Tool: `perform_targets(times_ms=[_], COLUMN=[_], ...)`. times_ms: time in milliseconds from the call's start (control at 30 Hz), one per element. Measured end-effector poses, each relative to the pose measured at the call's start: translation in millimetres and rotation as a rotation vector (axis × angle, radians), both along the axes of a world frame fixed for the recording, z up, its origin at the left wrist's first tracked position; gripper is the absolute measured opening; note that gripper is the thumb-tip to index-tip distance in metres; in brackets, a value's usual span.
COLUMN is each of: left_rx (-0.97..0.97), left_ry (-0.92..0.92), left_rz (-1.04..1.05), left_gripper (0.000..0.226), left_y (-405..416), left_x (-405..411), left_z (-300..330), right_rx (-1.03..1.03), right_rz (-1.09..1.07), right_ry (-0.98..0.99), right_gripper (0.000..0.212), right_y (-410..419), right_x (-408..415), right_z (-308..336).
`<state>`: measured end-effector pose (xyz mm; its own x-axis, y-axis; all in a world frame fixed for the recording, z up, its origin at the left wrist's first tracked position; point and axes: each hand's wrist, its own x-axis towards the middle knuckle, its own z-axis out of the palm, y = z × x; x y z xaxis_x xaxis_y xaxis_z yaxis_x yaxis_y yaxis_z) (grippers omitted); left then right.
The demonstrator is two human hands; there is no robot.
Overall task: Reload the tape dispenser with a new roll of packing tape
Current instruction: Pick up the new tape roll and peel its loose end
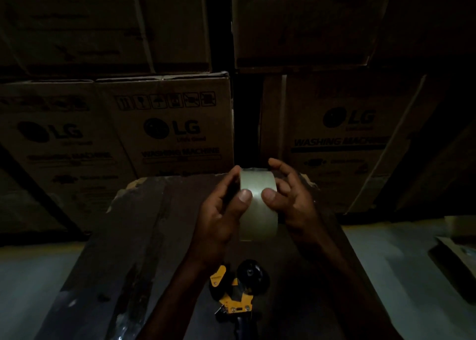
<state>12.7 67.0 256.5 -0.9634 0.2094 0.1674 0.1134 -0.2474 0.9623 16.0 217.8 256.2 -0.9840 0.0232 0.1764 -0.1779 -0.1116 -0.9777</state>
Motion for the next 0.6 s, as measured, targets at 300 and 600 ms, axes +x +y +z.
perform_targets(times_ms=[300, 600], left_rx=[0.01, -0.06], left_ry=[-0.06, 0.09], left_rz=[-0.103, -0.052], left_gripper=[0.068, 0.068], left_y=[-3.7, -4.7], left_x=[-3.4, -6.2], left_z=[5.6, 0.7], right_rx=[0.047, -0.031], right_rz=[-0.004, 0.012], right_ry=[0.086, -0.007], right_gripper=[0.072, 0.055], right_y=[3.1, -0.4], right_x=[3.4, 2.9], right_z=[-8.0, -2.7])
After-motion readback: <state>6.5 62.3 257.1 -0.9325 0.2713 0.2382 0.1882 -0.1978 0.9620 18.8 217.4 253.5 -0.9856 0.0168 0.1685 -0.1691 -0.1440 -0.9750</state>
